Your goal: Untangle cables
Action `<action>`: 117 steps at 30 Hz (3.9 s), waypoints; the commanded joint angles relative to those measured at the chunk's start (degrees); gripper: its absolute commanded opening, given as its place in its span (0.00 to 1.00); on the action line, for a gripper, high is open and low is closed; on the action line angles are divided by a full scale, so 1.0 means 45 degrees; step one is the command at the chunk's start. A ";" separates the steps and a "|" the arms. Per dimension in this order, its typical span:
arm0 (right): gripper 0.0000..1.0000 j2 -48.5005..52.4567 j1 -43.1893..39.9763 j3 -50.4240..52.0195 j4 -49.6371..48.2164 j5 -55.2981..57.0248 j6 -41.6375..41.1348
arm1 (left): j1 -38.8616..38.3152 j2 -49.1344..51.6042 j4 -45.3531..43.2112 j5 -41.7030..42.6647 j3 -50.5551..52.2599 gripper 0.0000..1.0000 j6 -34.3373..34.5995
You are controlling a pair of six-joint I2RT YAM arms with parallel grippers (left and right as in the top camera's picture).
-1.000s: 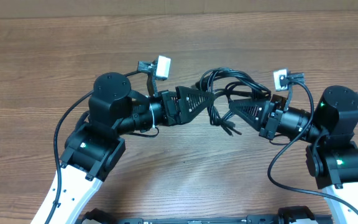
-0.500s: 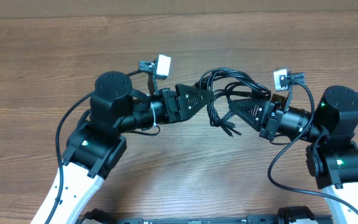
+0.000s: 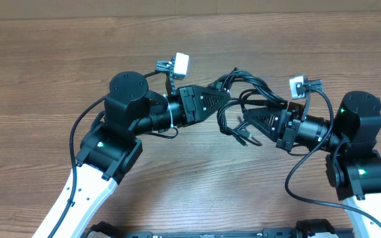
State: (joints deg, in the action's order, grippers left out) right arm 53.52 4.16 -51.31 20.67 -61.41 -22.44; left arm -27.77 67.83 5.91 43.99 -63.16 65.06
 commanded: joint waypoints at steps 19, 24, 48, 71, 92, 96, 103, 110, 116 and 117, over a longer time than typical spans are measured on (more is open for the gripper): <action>0.71 -0.0087 0.0680 -0.0102 -0.0078 -0.0539 0.0087 | -0.0068 0.0087 -0.0049 -0.0199 -0.0243 0.04 -0.2681; 1.00 -0.0087 0.0680 -0.0102 0.1093 0.0597 0.0083 | -0.0068 0.0039 -0.0049 -0.0257 -0.0243 0.04 -0.4872; 0.85 -0.0087 0.0680 -0.0102 -0.0563 -0.1579 -0.2040 | -0.1263 -0.0112 0.0563 -0.2055 -0.0243 0.04 -0.6645; 0.72 -0.0087 0.0680 -0.0102 -0.0782 0.3701 -1.2254 | -0.1598 -0.0112 -0.0806 -0.2186 -0.0243 0.04 -0.6271; 0.30 -0.0087 0.0685 -0.0102 -0.1341 0.3633 -1.2998 | -0.2545 -0.0073 -0.1049 -0.2118 -0.0243 0.04 -0.7203; 0.12 -0.0087 0.0685 -0.0102 -0.1341 0.3633 -1.2852 | -0.2725 -0.0073 -0.1015 -0.2113 -0.0243 0.04 -0.7465; 0.04 -0.0087 0.0685 -0.0102 -0.1195 0.3429 -1.1900 | -0.2667 -0.0078 -0.1049 -0.2744 -0.0243 0.22 -0.7451; 0.04 -0.0087 0.0685 -0.0102 -0.1205 0.3405 -1.1900 | -0.2667 -0.0078 -0.1044 -0.2861 -0.0243 0.51 -0.7402; 0.04 -0.0087 0.0685 -0.0102 -0.1205 0.3390 -1.1900 | -0.2671 -0.0073 -0.0937 -0.2856 -0.0243 0.56 -0.7402; 0.04 -0.0087 0.0685 -0.0102 -0.1209 0.3322 -1.1900 | -0.2671 -0.0073 -0.0845 -0.2856 -0.0243 0.56 -0.7407</action>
State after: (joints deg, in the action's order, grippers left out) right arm 53.43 7.11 -51.33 15.66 -44.71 -77.12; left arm -39.42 67.99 2.00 31.86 -63.16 32.60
